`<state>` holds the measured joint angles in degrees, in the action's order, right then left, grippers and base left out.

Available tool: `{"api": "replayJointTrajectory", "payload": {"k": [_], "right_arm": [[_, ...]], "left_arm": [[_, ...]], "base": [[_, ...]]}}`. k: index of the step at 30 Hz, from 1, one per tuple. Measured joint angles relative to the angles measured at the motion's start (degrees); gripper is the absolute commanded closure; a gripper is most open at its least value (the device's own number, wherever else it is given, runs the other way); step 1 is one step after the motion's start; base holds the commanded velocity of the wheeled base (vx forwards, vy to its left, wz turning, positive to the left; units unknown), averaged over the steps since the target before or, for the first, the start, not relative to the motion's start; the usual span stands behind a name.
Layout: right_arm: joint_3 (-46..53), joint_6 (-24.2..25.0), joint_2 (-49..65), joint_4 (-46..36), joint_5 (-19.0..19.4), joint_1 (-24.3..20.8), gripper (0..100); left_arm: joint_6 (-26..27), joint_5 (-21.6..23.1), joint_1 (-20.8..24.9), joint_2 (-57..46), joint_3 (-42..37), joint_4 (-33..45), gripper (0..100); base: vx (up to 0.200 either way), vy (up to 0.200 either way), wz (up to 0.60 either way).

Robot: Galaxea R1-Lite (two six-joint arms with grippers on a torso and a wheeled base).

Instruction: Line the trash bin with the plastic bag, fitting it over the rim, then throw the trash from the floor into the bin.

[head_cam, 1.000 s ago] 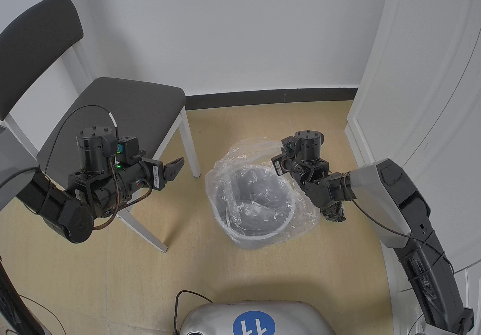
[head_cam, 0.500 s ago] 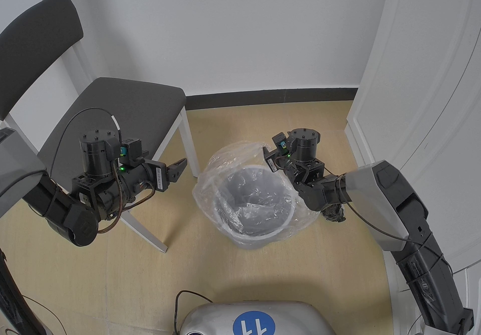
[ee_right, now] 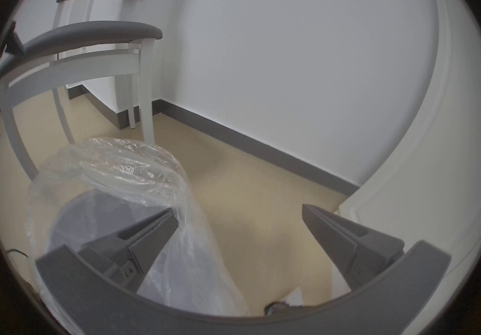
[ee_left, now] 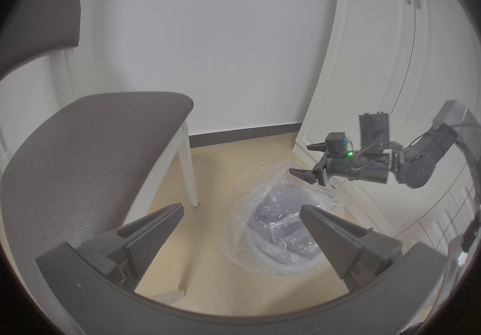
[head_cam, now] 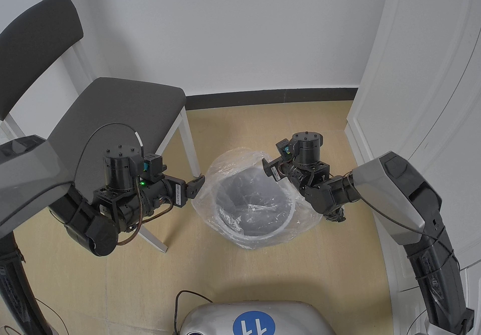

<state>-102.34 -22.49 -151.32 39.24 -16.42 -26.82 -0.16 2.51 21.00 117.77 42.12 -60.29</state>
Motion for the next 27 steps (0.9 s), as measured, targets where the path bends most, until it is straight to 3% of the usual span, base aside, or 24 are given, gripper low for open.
{"api": "replayJointTrajectory", "payload": {"k": [5,17,23,27], "right_arm": [[9.1,8.2,4.8,-0.4,0.1,-0.1,0],[18.6,35.8,13.0,-6.0,1.5,-2.2,0],[24.6,38.7,15.3,-5.0,1.7,-2.5,0],[30.5,38.9,16.2,1.5,1.8,-1.9,0]], "left_arm": [[0.3,-2.1,1.1,4.9,1.5,-1.7,0],[0.1,-7.4,2.6,14.3,7.6,-2.7,0],[-0.2,-8.4,3.5,18.2,10.4,-2.7,0],[-1.3,-10.5,3.7,21.0,13.4,-2.7,0]], "base": [[0.000,0.000,0.00],[0.000,0.000,0.00],[0.000,0.000,0.00],[0.000,0.000,0.00]]}}
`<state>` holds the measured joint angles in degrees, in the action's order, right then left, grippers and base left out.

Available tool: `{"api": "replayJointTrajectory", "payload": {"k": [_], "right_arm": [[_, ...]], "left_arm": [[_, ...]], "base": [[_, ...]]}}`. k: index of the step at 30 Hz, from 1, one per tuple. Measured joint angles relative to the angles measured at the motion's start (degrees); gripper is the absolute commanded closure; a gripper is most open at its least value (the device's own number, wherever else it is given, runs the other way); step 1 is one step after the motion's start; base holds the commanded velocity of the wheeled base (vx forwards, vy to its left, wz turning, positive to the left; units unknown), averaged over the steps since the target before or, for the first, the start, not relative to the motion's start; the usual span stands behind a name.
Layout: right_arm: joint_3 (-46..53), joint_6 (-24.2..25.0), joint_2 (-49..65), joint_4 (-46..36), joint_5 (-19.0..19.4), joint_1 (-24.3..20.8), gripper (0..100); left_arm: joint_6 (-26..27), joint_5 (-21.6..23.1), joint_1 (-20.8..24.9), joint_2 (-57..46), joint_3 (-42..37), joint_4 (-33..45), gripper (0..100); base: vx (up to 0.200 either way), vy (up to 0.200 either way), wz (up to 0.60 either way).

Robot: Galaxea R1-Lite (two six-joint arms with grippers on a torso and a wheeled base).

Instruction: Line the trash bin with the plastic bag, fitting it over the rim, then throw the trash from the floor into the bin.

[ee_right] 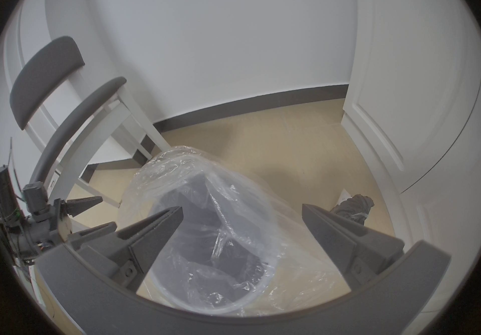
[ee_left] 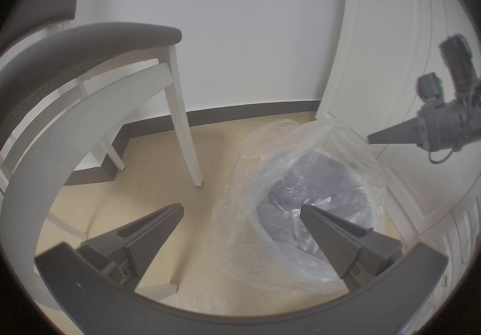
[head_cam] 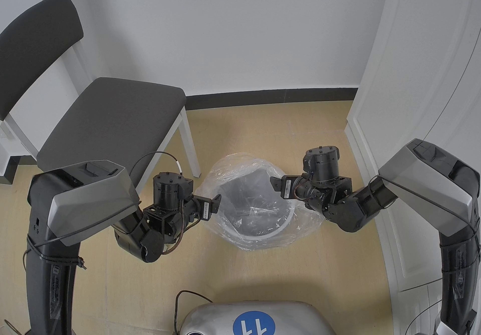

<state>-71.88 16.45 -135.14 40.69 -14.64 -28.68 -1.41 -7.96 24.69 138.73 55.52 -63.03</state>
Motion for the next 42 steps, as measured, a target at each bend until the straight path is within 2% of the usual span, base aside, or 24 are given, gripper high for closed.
{"api": "replayJointTrajectory", "payload": {"k": [5,10,17,32,37,42], "right_arm": [[6.8,0.0,0.3,8.0,2.7,2.0,0],[8.9,-0.2,-0.6,8.9,3.8,3.2,0],[6.8,0.0,-4.0,9.6,3.9,3.9,0],[-3.1,4.1,-11.3,9.9,2.2,6.7,0],[-6.7,5.6,-13.0,10.0,0.0,7.2,0],[-10.4,7.5,-14.7,11.8,-2.2,7.4,0]], "left_arm": [[-1.3,-1.8,-0.2,2.5,3.8,0.1,0],[-2.5,-3.1,-1.0,4.8,8.1,0.4,0],[-4.2,-4.0,-2.2,6.5,12.0,0.8,0],[-6.5,-6.1,-2.3,11.1,19.7,0.9,0],[-7.6,-6.8,-2.3,12.1,21.6,0.8,0],[-8.0,-10.0,-2.3,13.8,26.1,0.8,0]], "base": [[0.000,0.000,0.00],[0.000,0.000,0.00],[0.000,0.000,0.00],[0.000,0.000,0.00],[0.000,0.000,0.00],[0.000,0.000,0.00]]}}
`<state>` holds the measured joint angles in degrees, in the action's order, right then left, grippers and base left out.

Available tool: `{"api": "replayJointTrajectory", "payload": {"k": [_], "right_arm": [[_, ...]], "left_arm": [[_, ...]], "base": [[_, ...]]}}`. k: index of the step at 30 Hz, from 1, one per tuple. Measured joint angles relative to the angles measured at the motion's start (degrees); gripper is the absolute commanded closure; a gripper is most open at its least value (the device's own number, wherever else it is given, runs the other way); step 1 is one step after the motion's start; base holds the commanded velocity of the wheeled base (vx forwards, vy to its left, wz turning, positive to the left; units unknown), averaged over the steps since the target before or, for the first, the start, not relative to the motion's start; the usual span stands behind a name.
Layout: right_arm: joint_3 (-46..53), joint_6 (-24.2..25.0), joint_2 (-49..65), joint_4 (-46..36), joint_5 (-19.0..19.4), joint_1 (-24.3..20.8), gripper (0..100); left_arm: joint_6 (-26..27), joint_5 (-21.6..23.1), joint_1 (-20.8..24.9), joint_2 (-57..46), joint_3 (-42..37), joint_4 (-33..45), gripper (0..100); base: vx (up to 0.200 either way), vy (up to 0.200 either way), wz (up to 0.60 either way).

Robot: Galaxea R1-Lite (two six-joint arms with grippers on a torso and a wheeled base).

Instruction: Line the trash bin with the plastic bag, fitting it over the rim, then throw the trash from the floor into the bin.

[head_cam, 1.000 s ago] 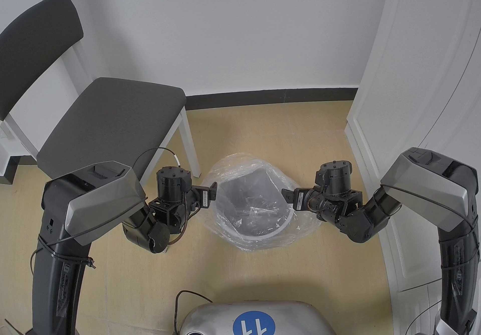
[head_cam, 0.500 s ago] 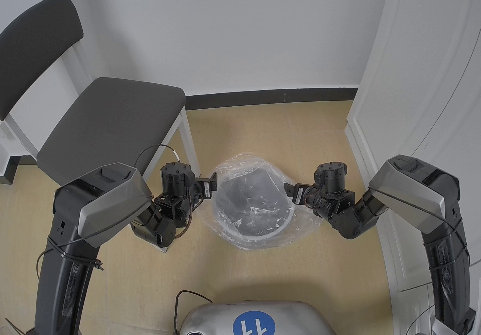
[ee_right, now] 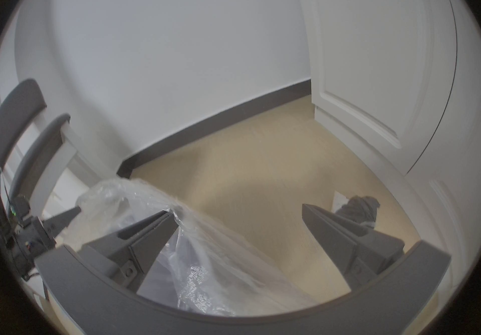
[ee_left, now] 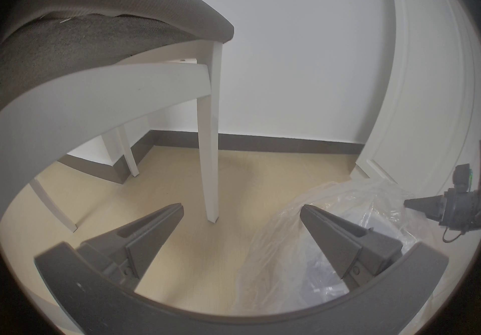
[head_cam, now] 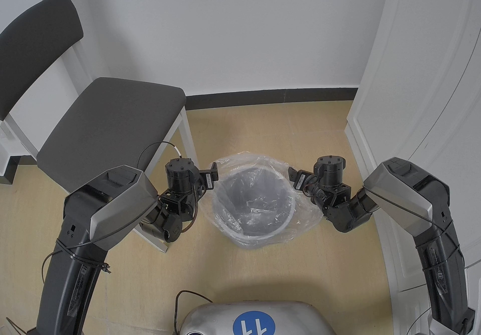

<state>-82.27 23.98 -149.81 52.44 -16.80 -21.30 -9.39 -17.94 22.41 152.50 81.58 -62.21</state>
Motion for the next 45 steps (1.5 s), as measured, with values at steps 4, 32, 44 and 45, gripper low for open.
{"api": "replayJointTrajectory", "payload": {"k": [4,32,44,45], "right_arm": [[-1.4,0.4,-0.8,3.5,-0.4,0.2,0],[-13.5,0.6,-12.3,10.6,-0.6,0.3,0],[-17.3,0.6,-15.3,8.1,-0.6,1.5,0],[-17.3,0.5,-15.4,8.0,-0.6,1.6,0]], "left_arm": [[-0.1,-0.9,-0.1,1.2,2.4,0.0,0],[-1.0,-4.5,-2.6,9.5,16.2,2.8,0],[-0.9,-4.6,-2.6,11.7,17.7,6.0,0],[-0.9,-4.6,-2.6,11.7,17.5,6.1,0]], "base": [[0.000,0.000,0.00],[0.000,0.000,0.00],[0.000,0.000,0.00],[0.000,0.000,0.00]]}}
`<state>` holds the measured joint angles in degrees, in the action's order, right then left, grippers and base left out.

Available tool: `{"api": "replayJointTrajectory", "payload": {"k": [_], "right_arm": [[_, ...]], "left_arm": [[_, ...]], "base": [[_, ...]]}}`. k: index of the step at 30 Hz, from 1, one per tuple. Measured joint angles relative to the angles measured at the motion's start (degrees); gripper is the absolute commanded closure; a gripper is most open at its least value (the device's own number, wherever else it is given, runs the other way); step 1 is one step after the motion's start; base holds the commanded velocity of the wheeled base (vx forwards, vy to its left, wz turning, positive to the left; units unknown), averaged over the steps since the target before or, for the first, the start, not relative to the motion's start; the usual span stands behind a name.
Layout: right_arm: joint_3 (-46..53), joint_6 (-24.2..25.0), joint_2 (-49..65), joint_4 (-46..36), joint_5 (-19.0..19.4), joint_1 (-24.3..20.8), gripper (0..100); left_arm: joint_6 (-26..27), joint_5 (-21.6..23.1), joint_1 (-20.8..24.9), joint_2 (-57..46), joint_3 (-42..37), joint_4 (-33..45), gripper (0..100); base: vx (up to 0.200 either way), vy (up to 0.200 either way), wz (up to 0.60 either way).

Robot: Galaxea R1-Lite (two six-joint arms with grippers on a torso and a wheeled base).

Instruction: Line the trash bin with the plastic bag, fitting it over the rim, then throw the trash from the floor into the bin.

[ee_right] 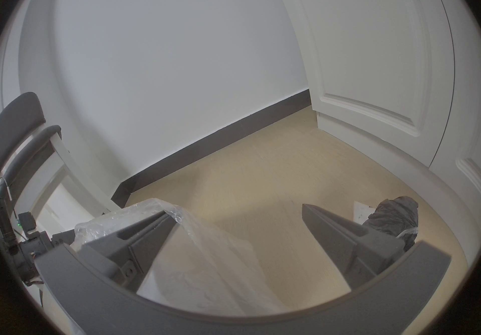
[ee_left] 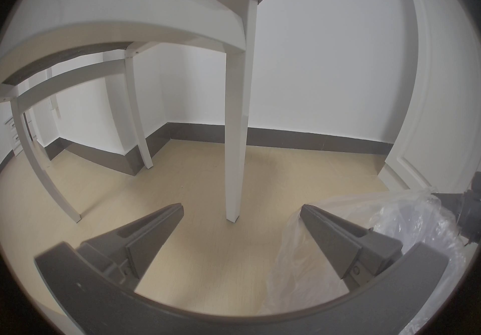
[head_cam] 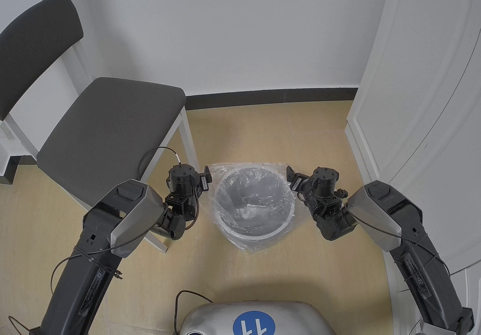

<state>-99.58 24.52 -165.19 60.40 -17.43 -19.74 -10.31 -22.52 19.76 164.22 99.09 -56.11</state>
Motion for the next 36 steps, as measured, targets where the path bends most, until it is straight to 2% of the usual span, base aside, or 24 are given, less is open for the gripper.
{"api": "replayJointTrajectory", "payload": {"k": [10,16,24,36], "right_arm": [[0.7,-0.1,-0.2,-1.9,0.0,0.2,0],[1.7,-0.4,0.0,-3.0,-0.1,0.5,0],[4.9,-0.4,1.9,-11.8,0.2,1.2,0],[7.8,-0.1,5.0,-13.4,0.4,1.4,0]], "left_arm": [[0.0,-0.3,0.0,-1.6,-5.0,2.6,0],[0.1,-0.3,0.0,-5.9,-11.6,7.8,0],[0.2,-0.3,0.0,-9.8,-16.2,14.4,0],[0.1,-0.1,0.1,-11.7,-17.9,15.9,0]], "base": [[0.000,0.000,0.00],[0.000,0.000,0.00],[0.000,0.000,0.00],[0.000,0.000,0.00]]}}
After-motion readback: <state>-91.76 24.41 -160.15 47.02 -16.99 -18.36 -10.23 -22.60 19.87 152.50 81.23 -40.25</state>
